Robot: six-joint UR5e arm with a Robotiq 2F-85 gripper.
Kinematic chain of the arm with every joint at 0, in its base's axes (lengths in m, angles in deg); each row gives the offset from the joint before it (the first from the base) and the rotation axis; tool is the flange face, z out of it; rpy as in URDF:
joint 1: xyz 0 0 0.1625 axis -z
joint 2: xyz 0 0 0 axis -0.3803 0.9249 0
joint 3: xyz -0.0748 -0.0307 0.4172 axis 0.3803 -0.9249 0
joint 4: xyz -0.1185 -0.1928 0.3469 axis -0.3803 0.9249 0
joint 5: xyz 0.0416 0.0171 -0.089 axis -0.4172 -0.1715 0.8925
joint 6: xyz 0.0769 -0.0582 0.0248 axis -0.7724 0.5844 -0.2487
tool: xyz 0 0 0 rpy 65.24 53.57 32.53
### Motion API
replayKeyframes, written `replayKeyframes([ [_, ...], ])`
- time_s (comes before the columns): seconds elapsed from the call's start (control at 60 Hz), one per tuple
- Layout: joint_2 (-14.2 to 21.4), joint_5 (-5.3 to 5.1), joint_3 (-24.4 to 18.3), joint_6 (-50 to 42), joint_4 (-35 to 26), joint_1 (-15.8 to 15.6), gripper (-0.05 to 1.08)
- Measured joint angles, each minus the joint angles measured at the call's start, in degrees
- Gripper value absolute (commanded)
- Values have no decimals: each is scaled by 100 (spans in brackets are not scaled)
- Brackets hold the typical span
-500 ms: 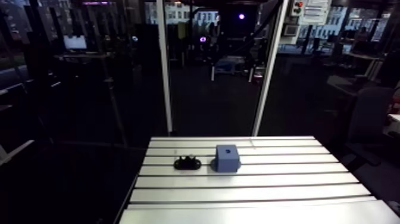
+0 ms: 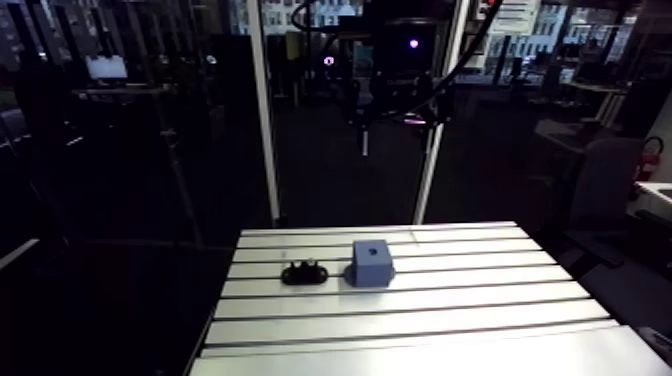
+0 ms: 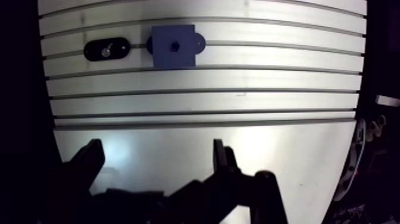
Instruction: Pick up the M10 bolt and insert it into the hex recess until seated.
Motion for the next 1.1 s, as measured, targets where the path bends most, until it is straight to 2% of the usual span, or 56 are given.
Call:
replayKeyframes([
  [0.133, -3, -48, -1, 9, 0, 3, 1],
  [0.367, -2, -207, 8, -15, 68, 6, 1],
  [0.617, 1, -350, 197, -34, 677, -173, 1],
  [0.8, -78, -357, 337, -49, 1134, -490, 1],
  [1.1, -318, -308, 603, -68, 1858, -868, 2],
])
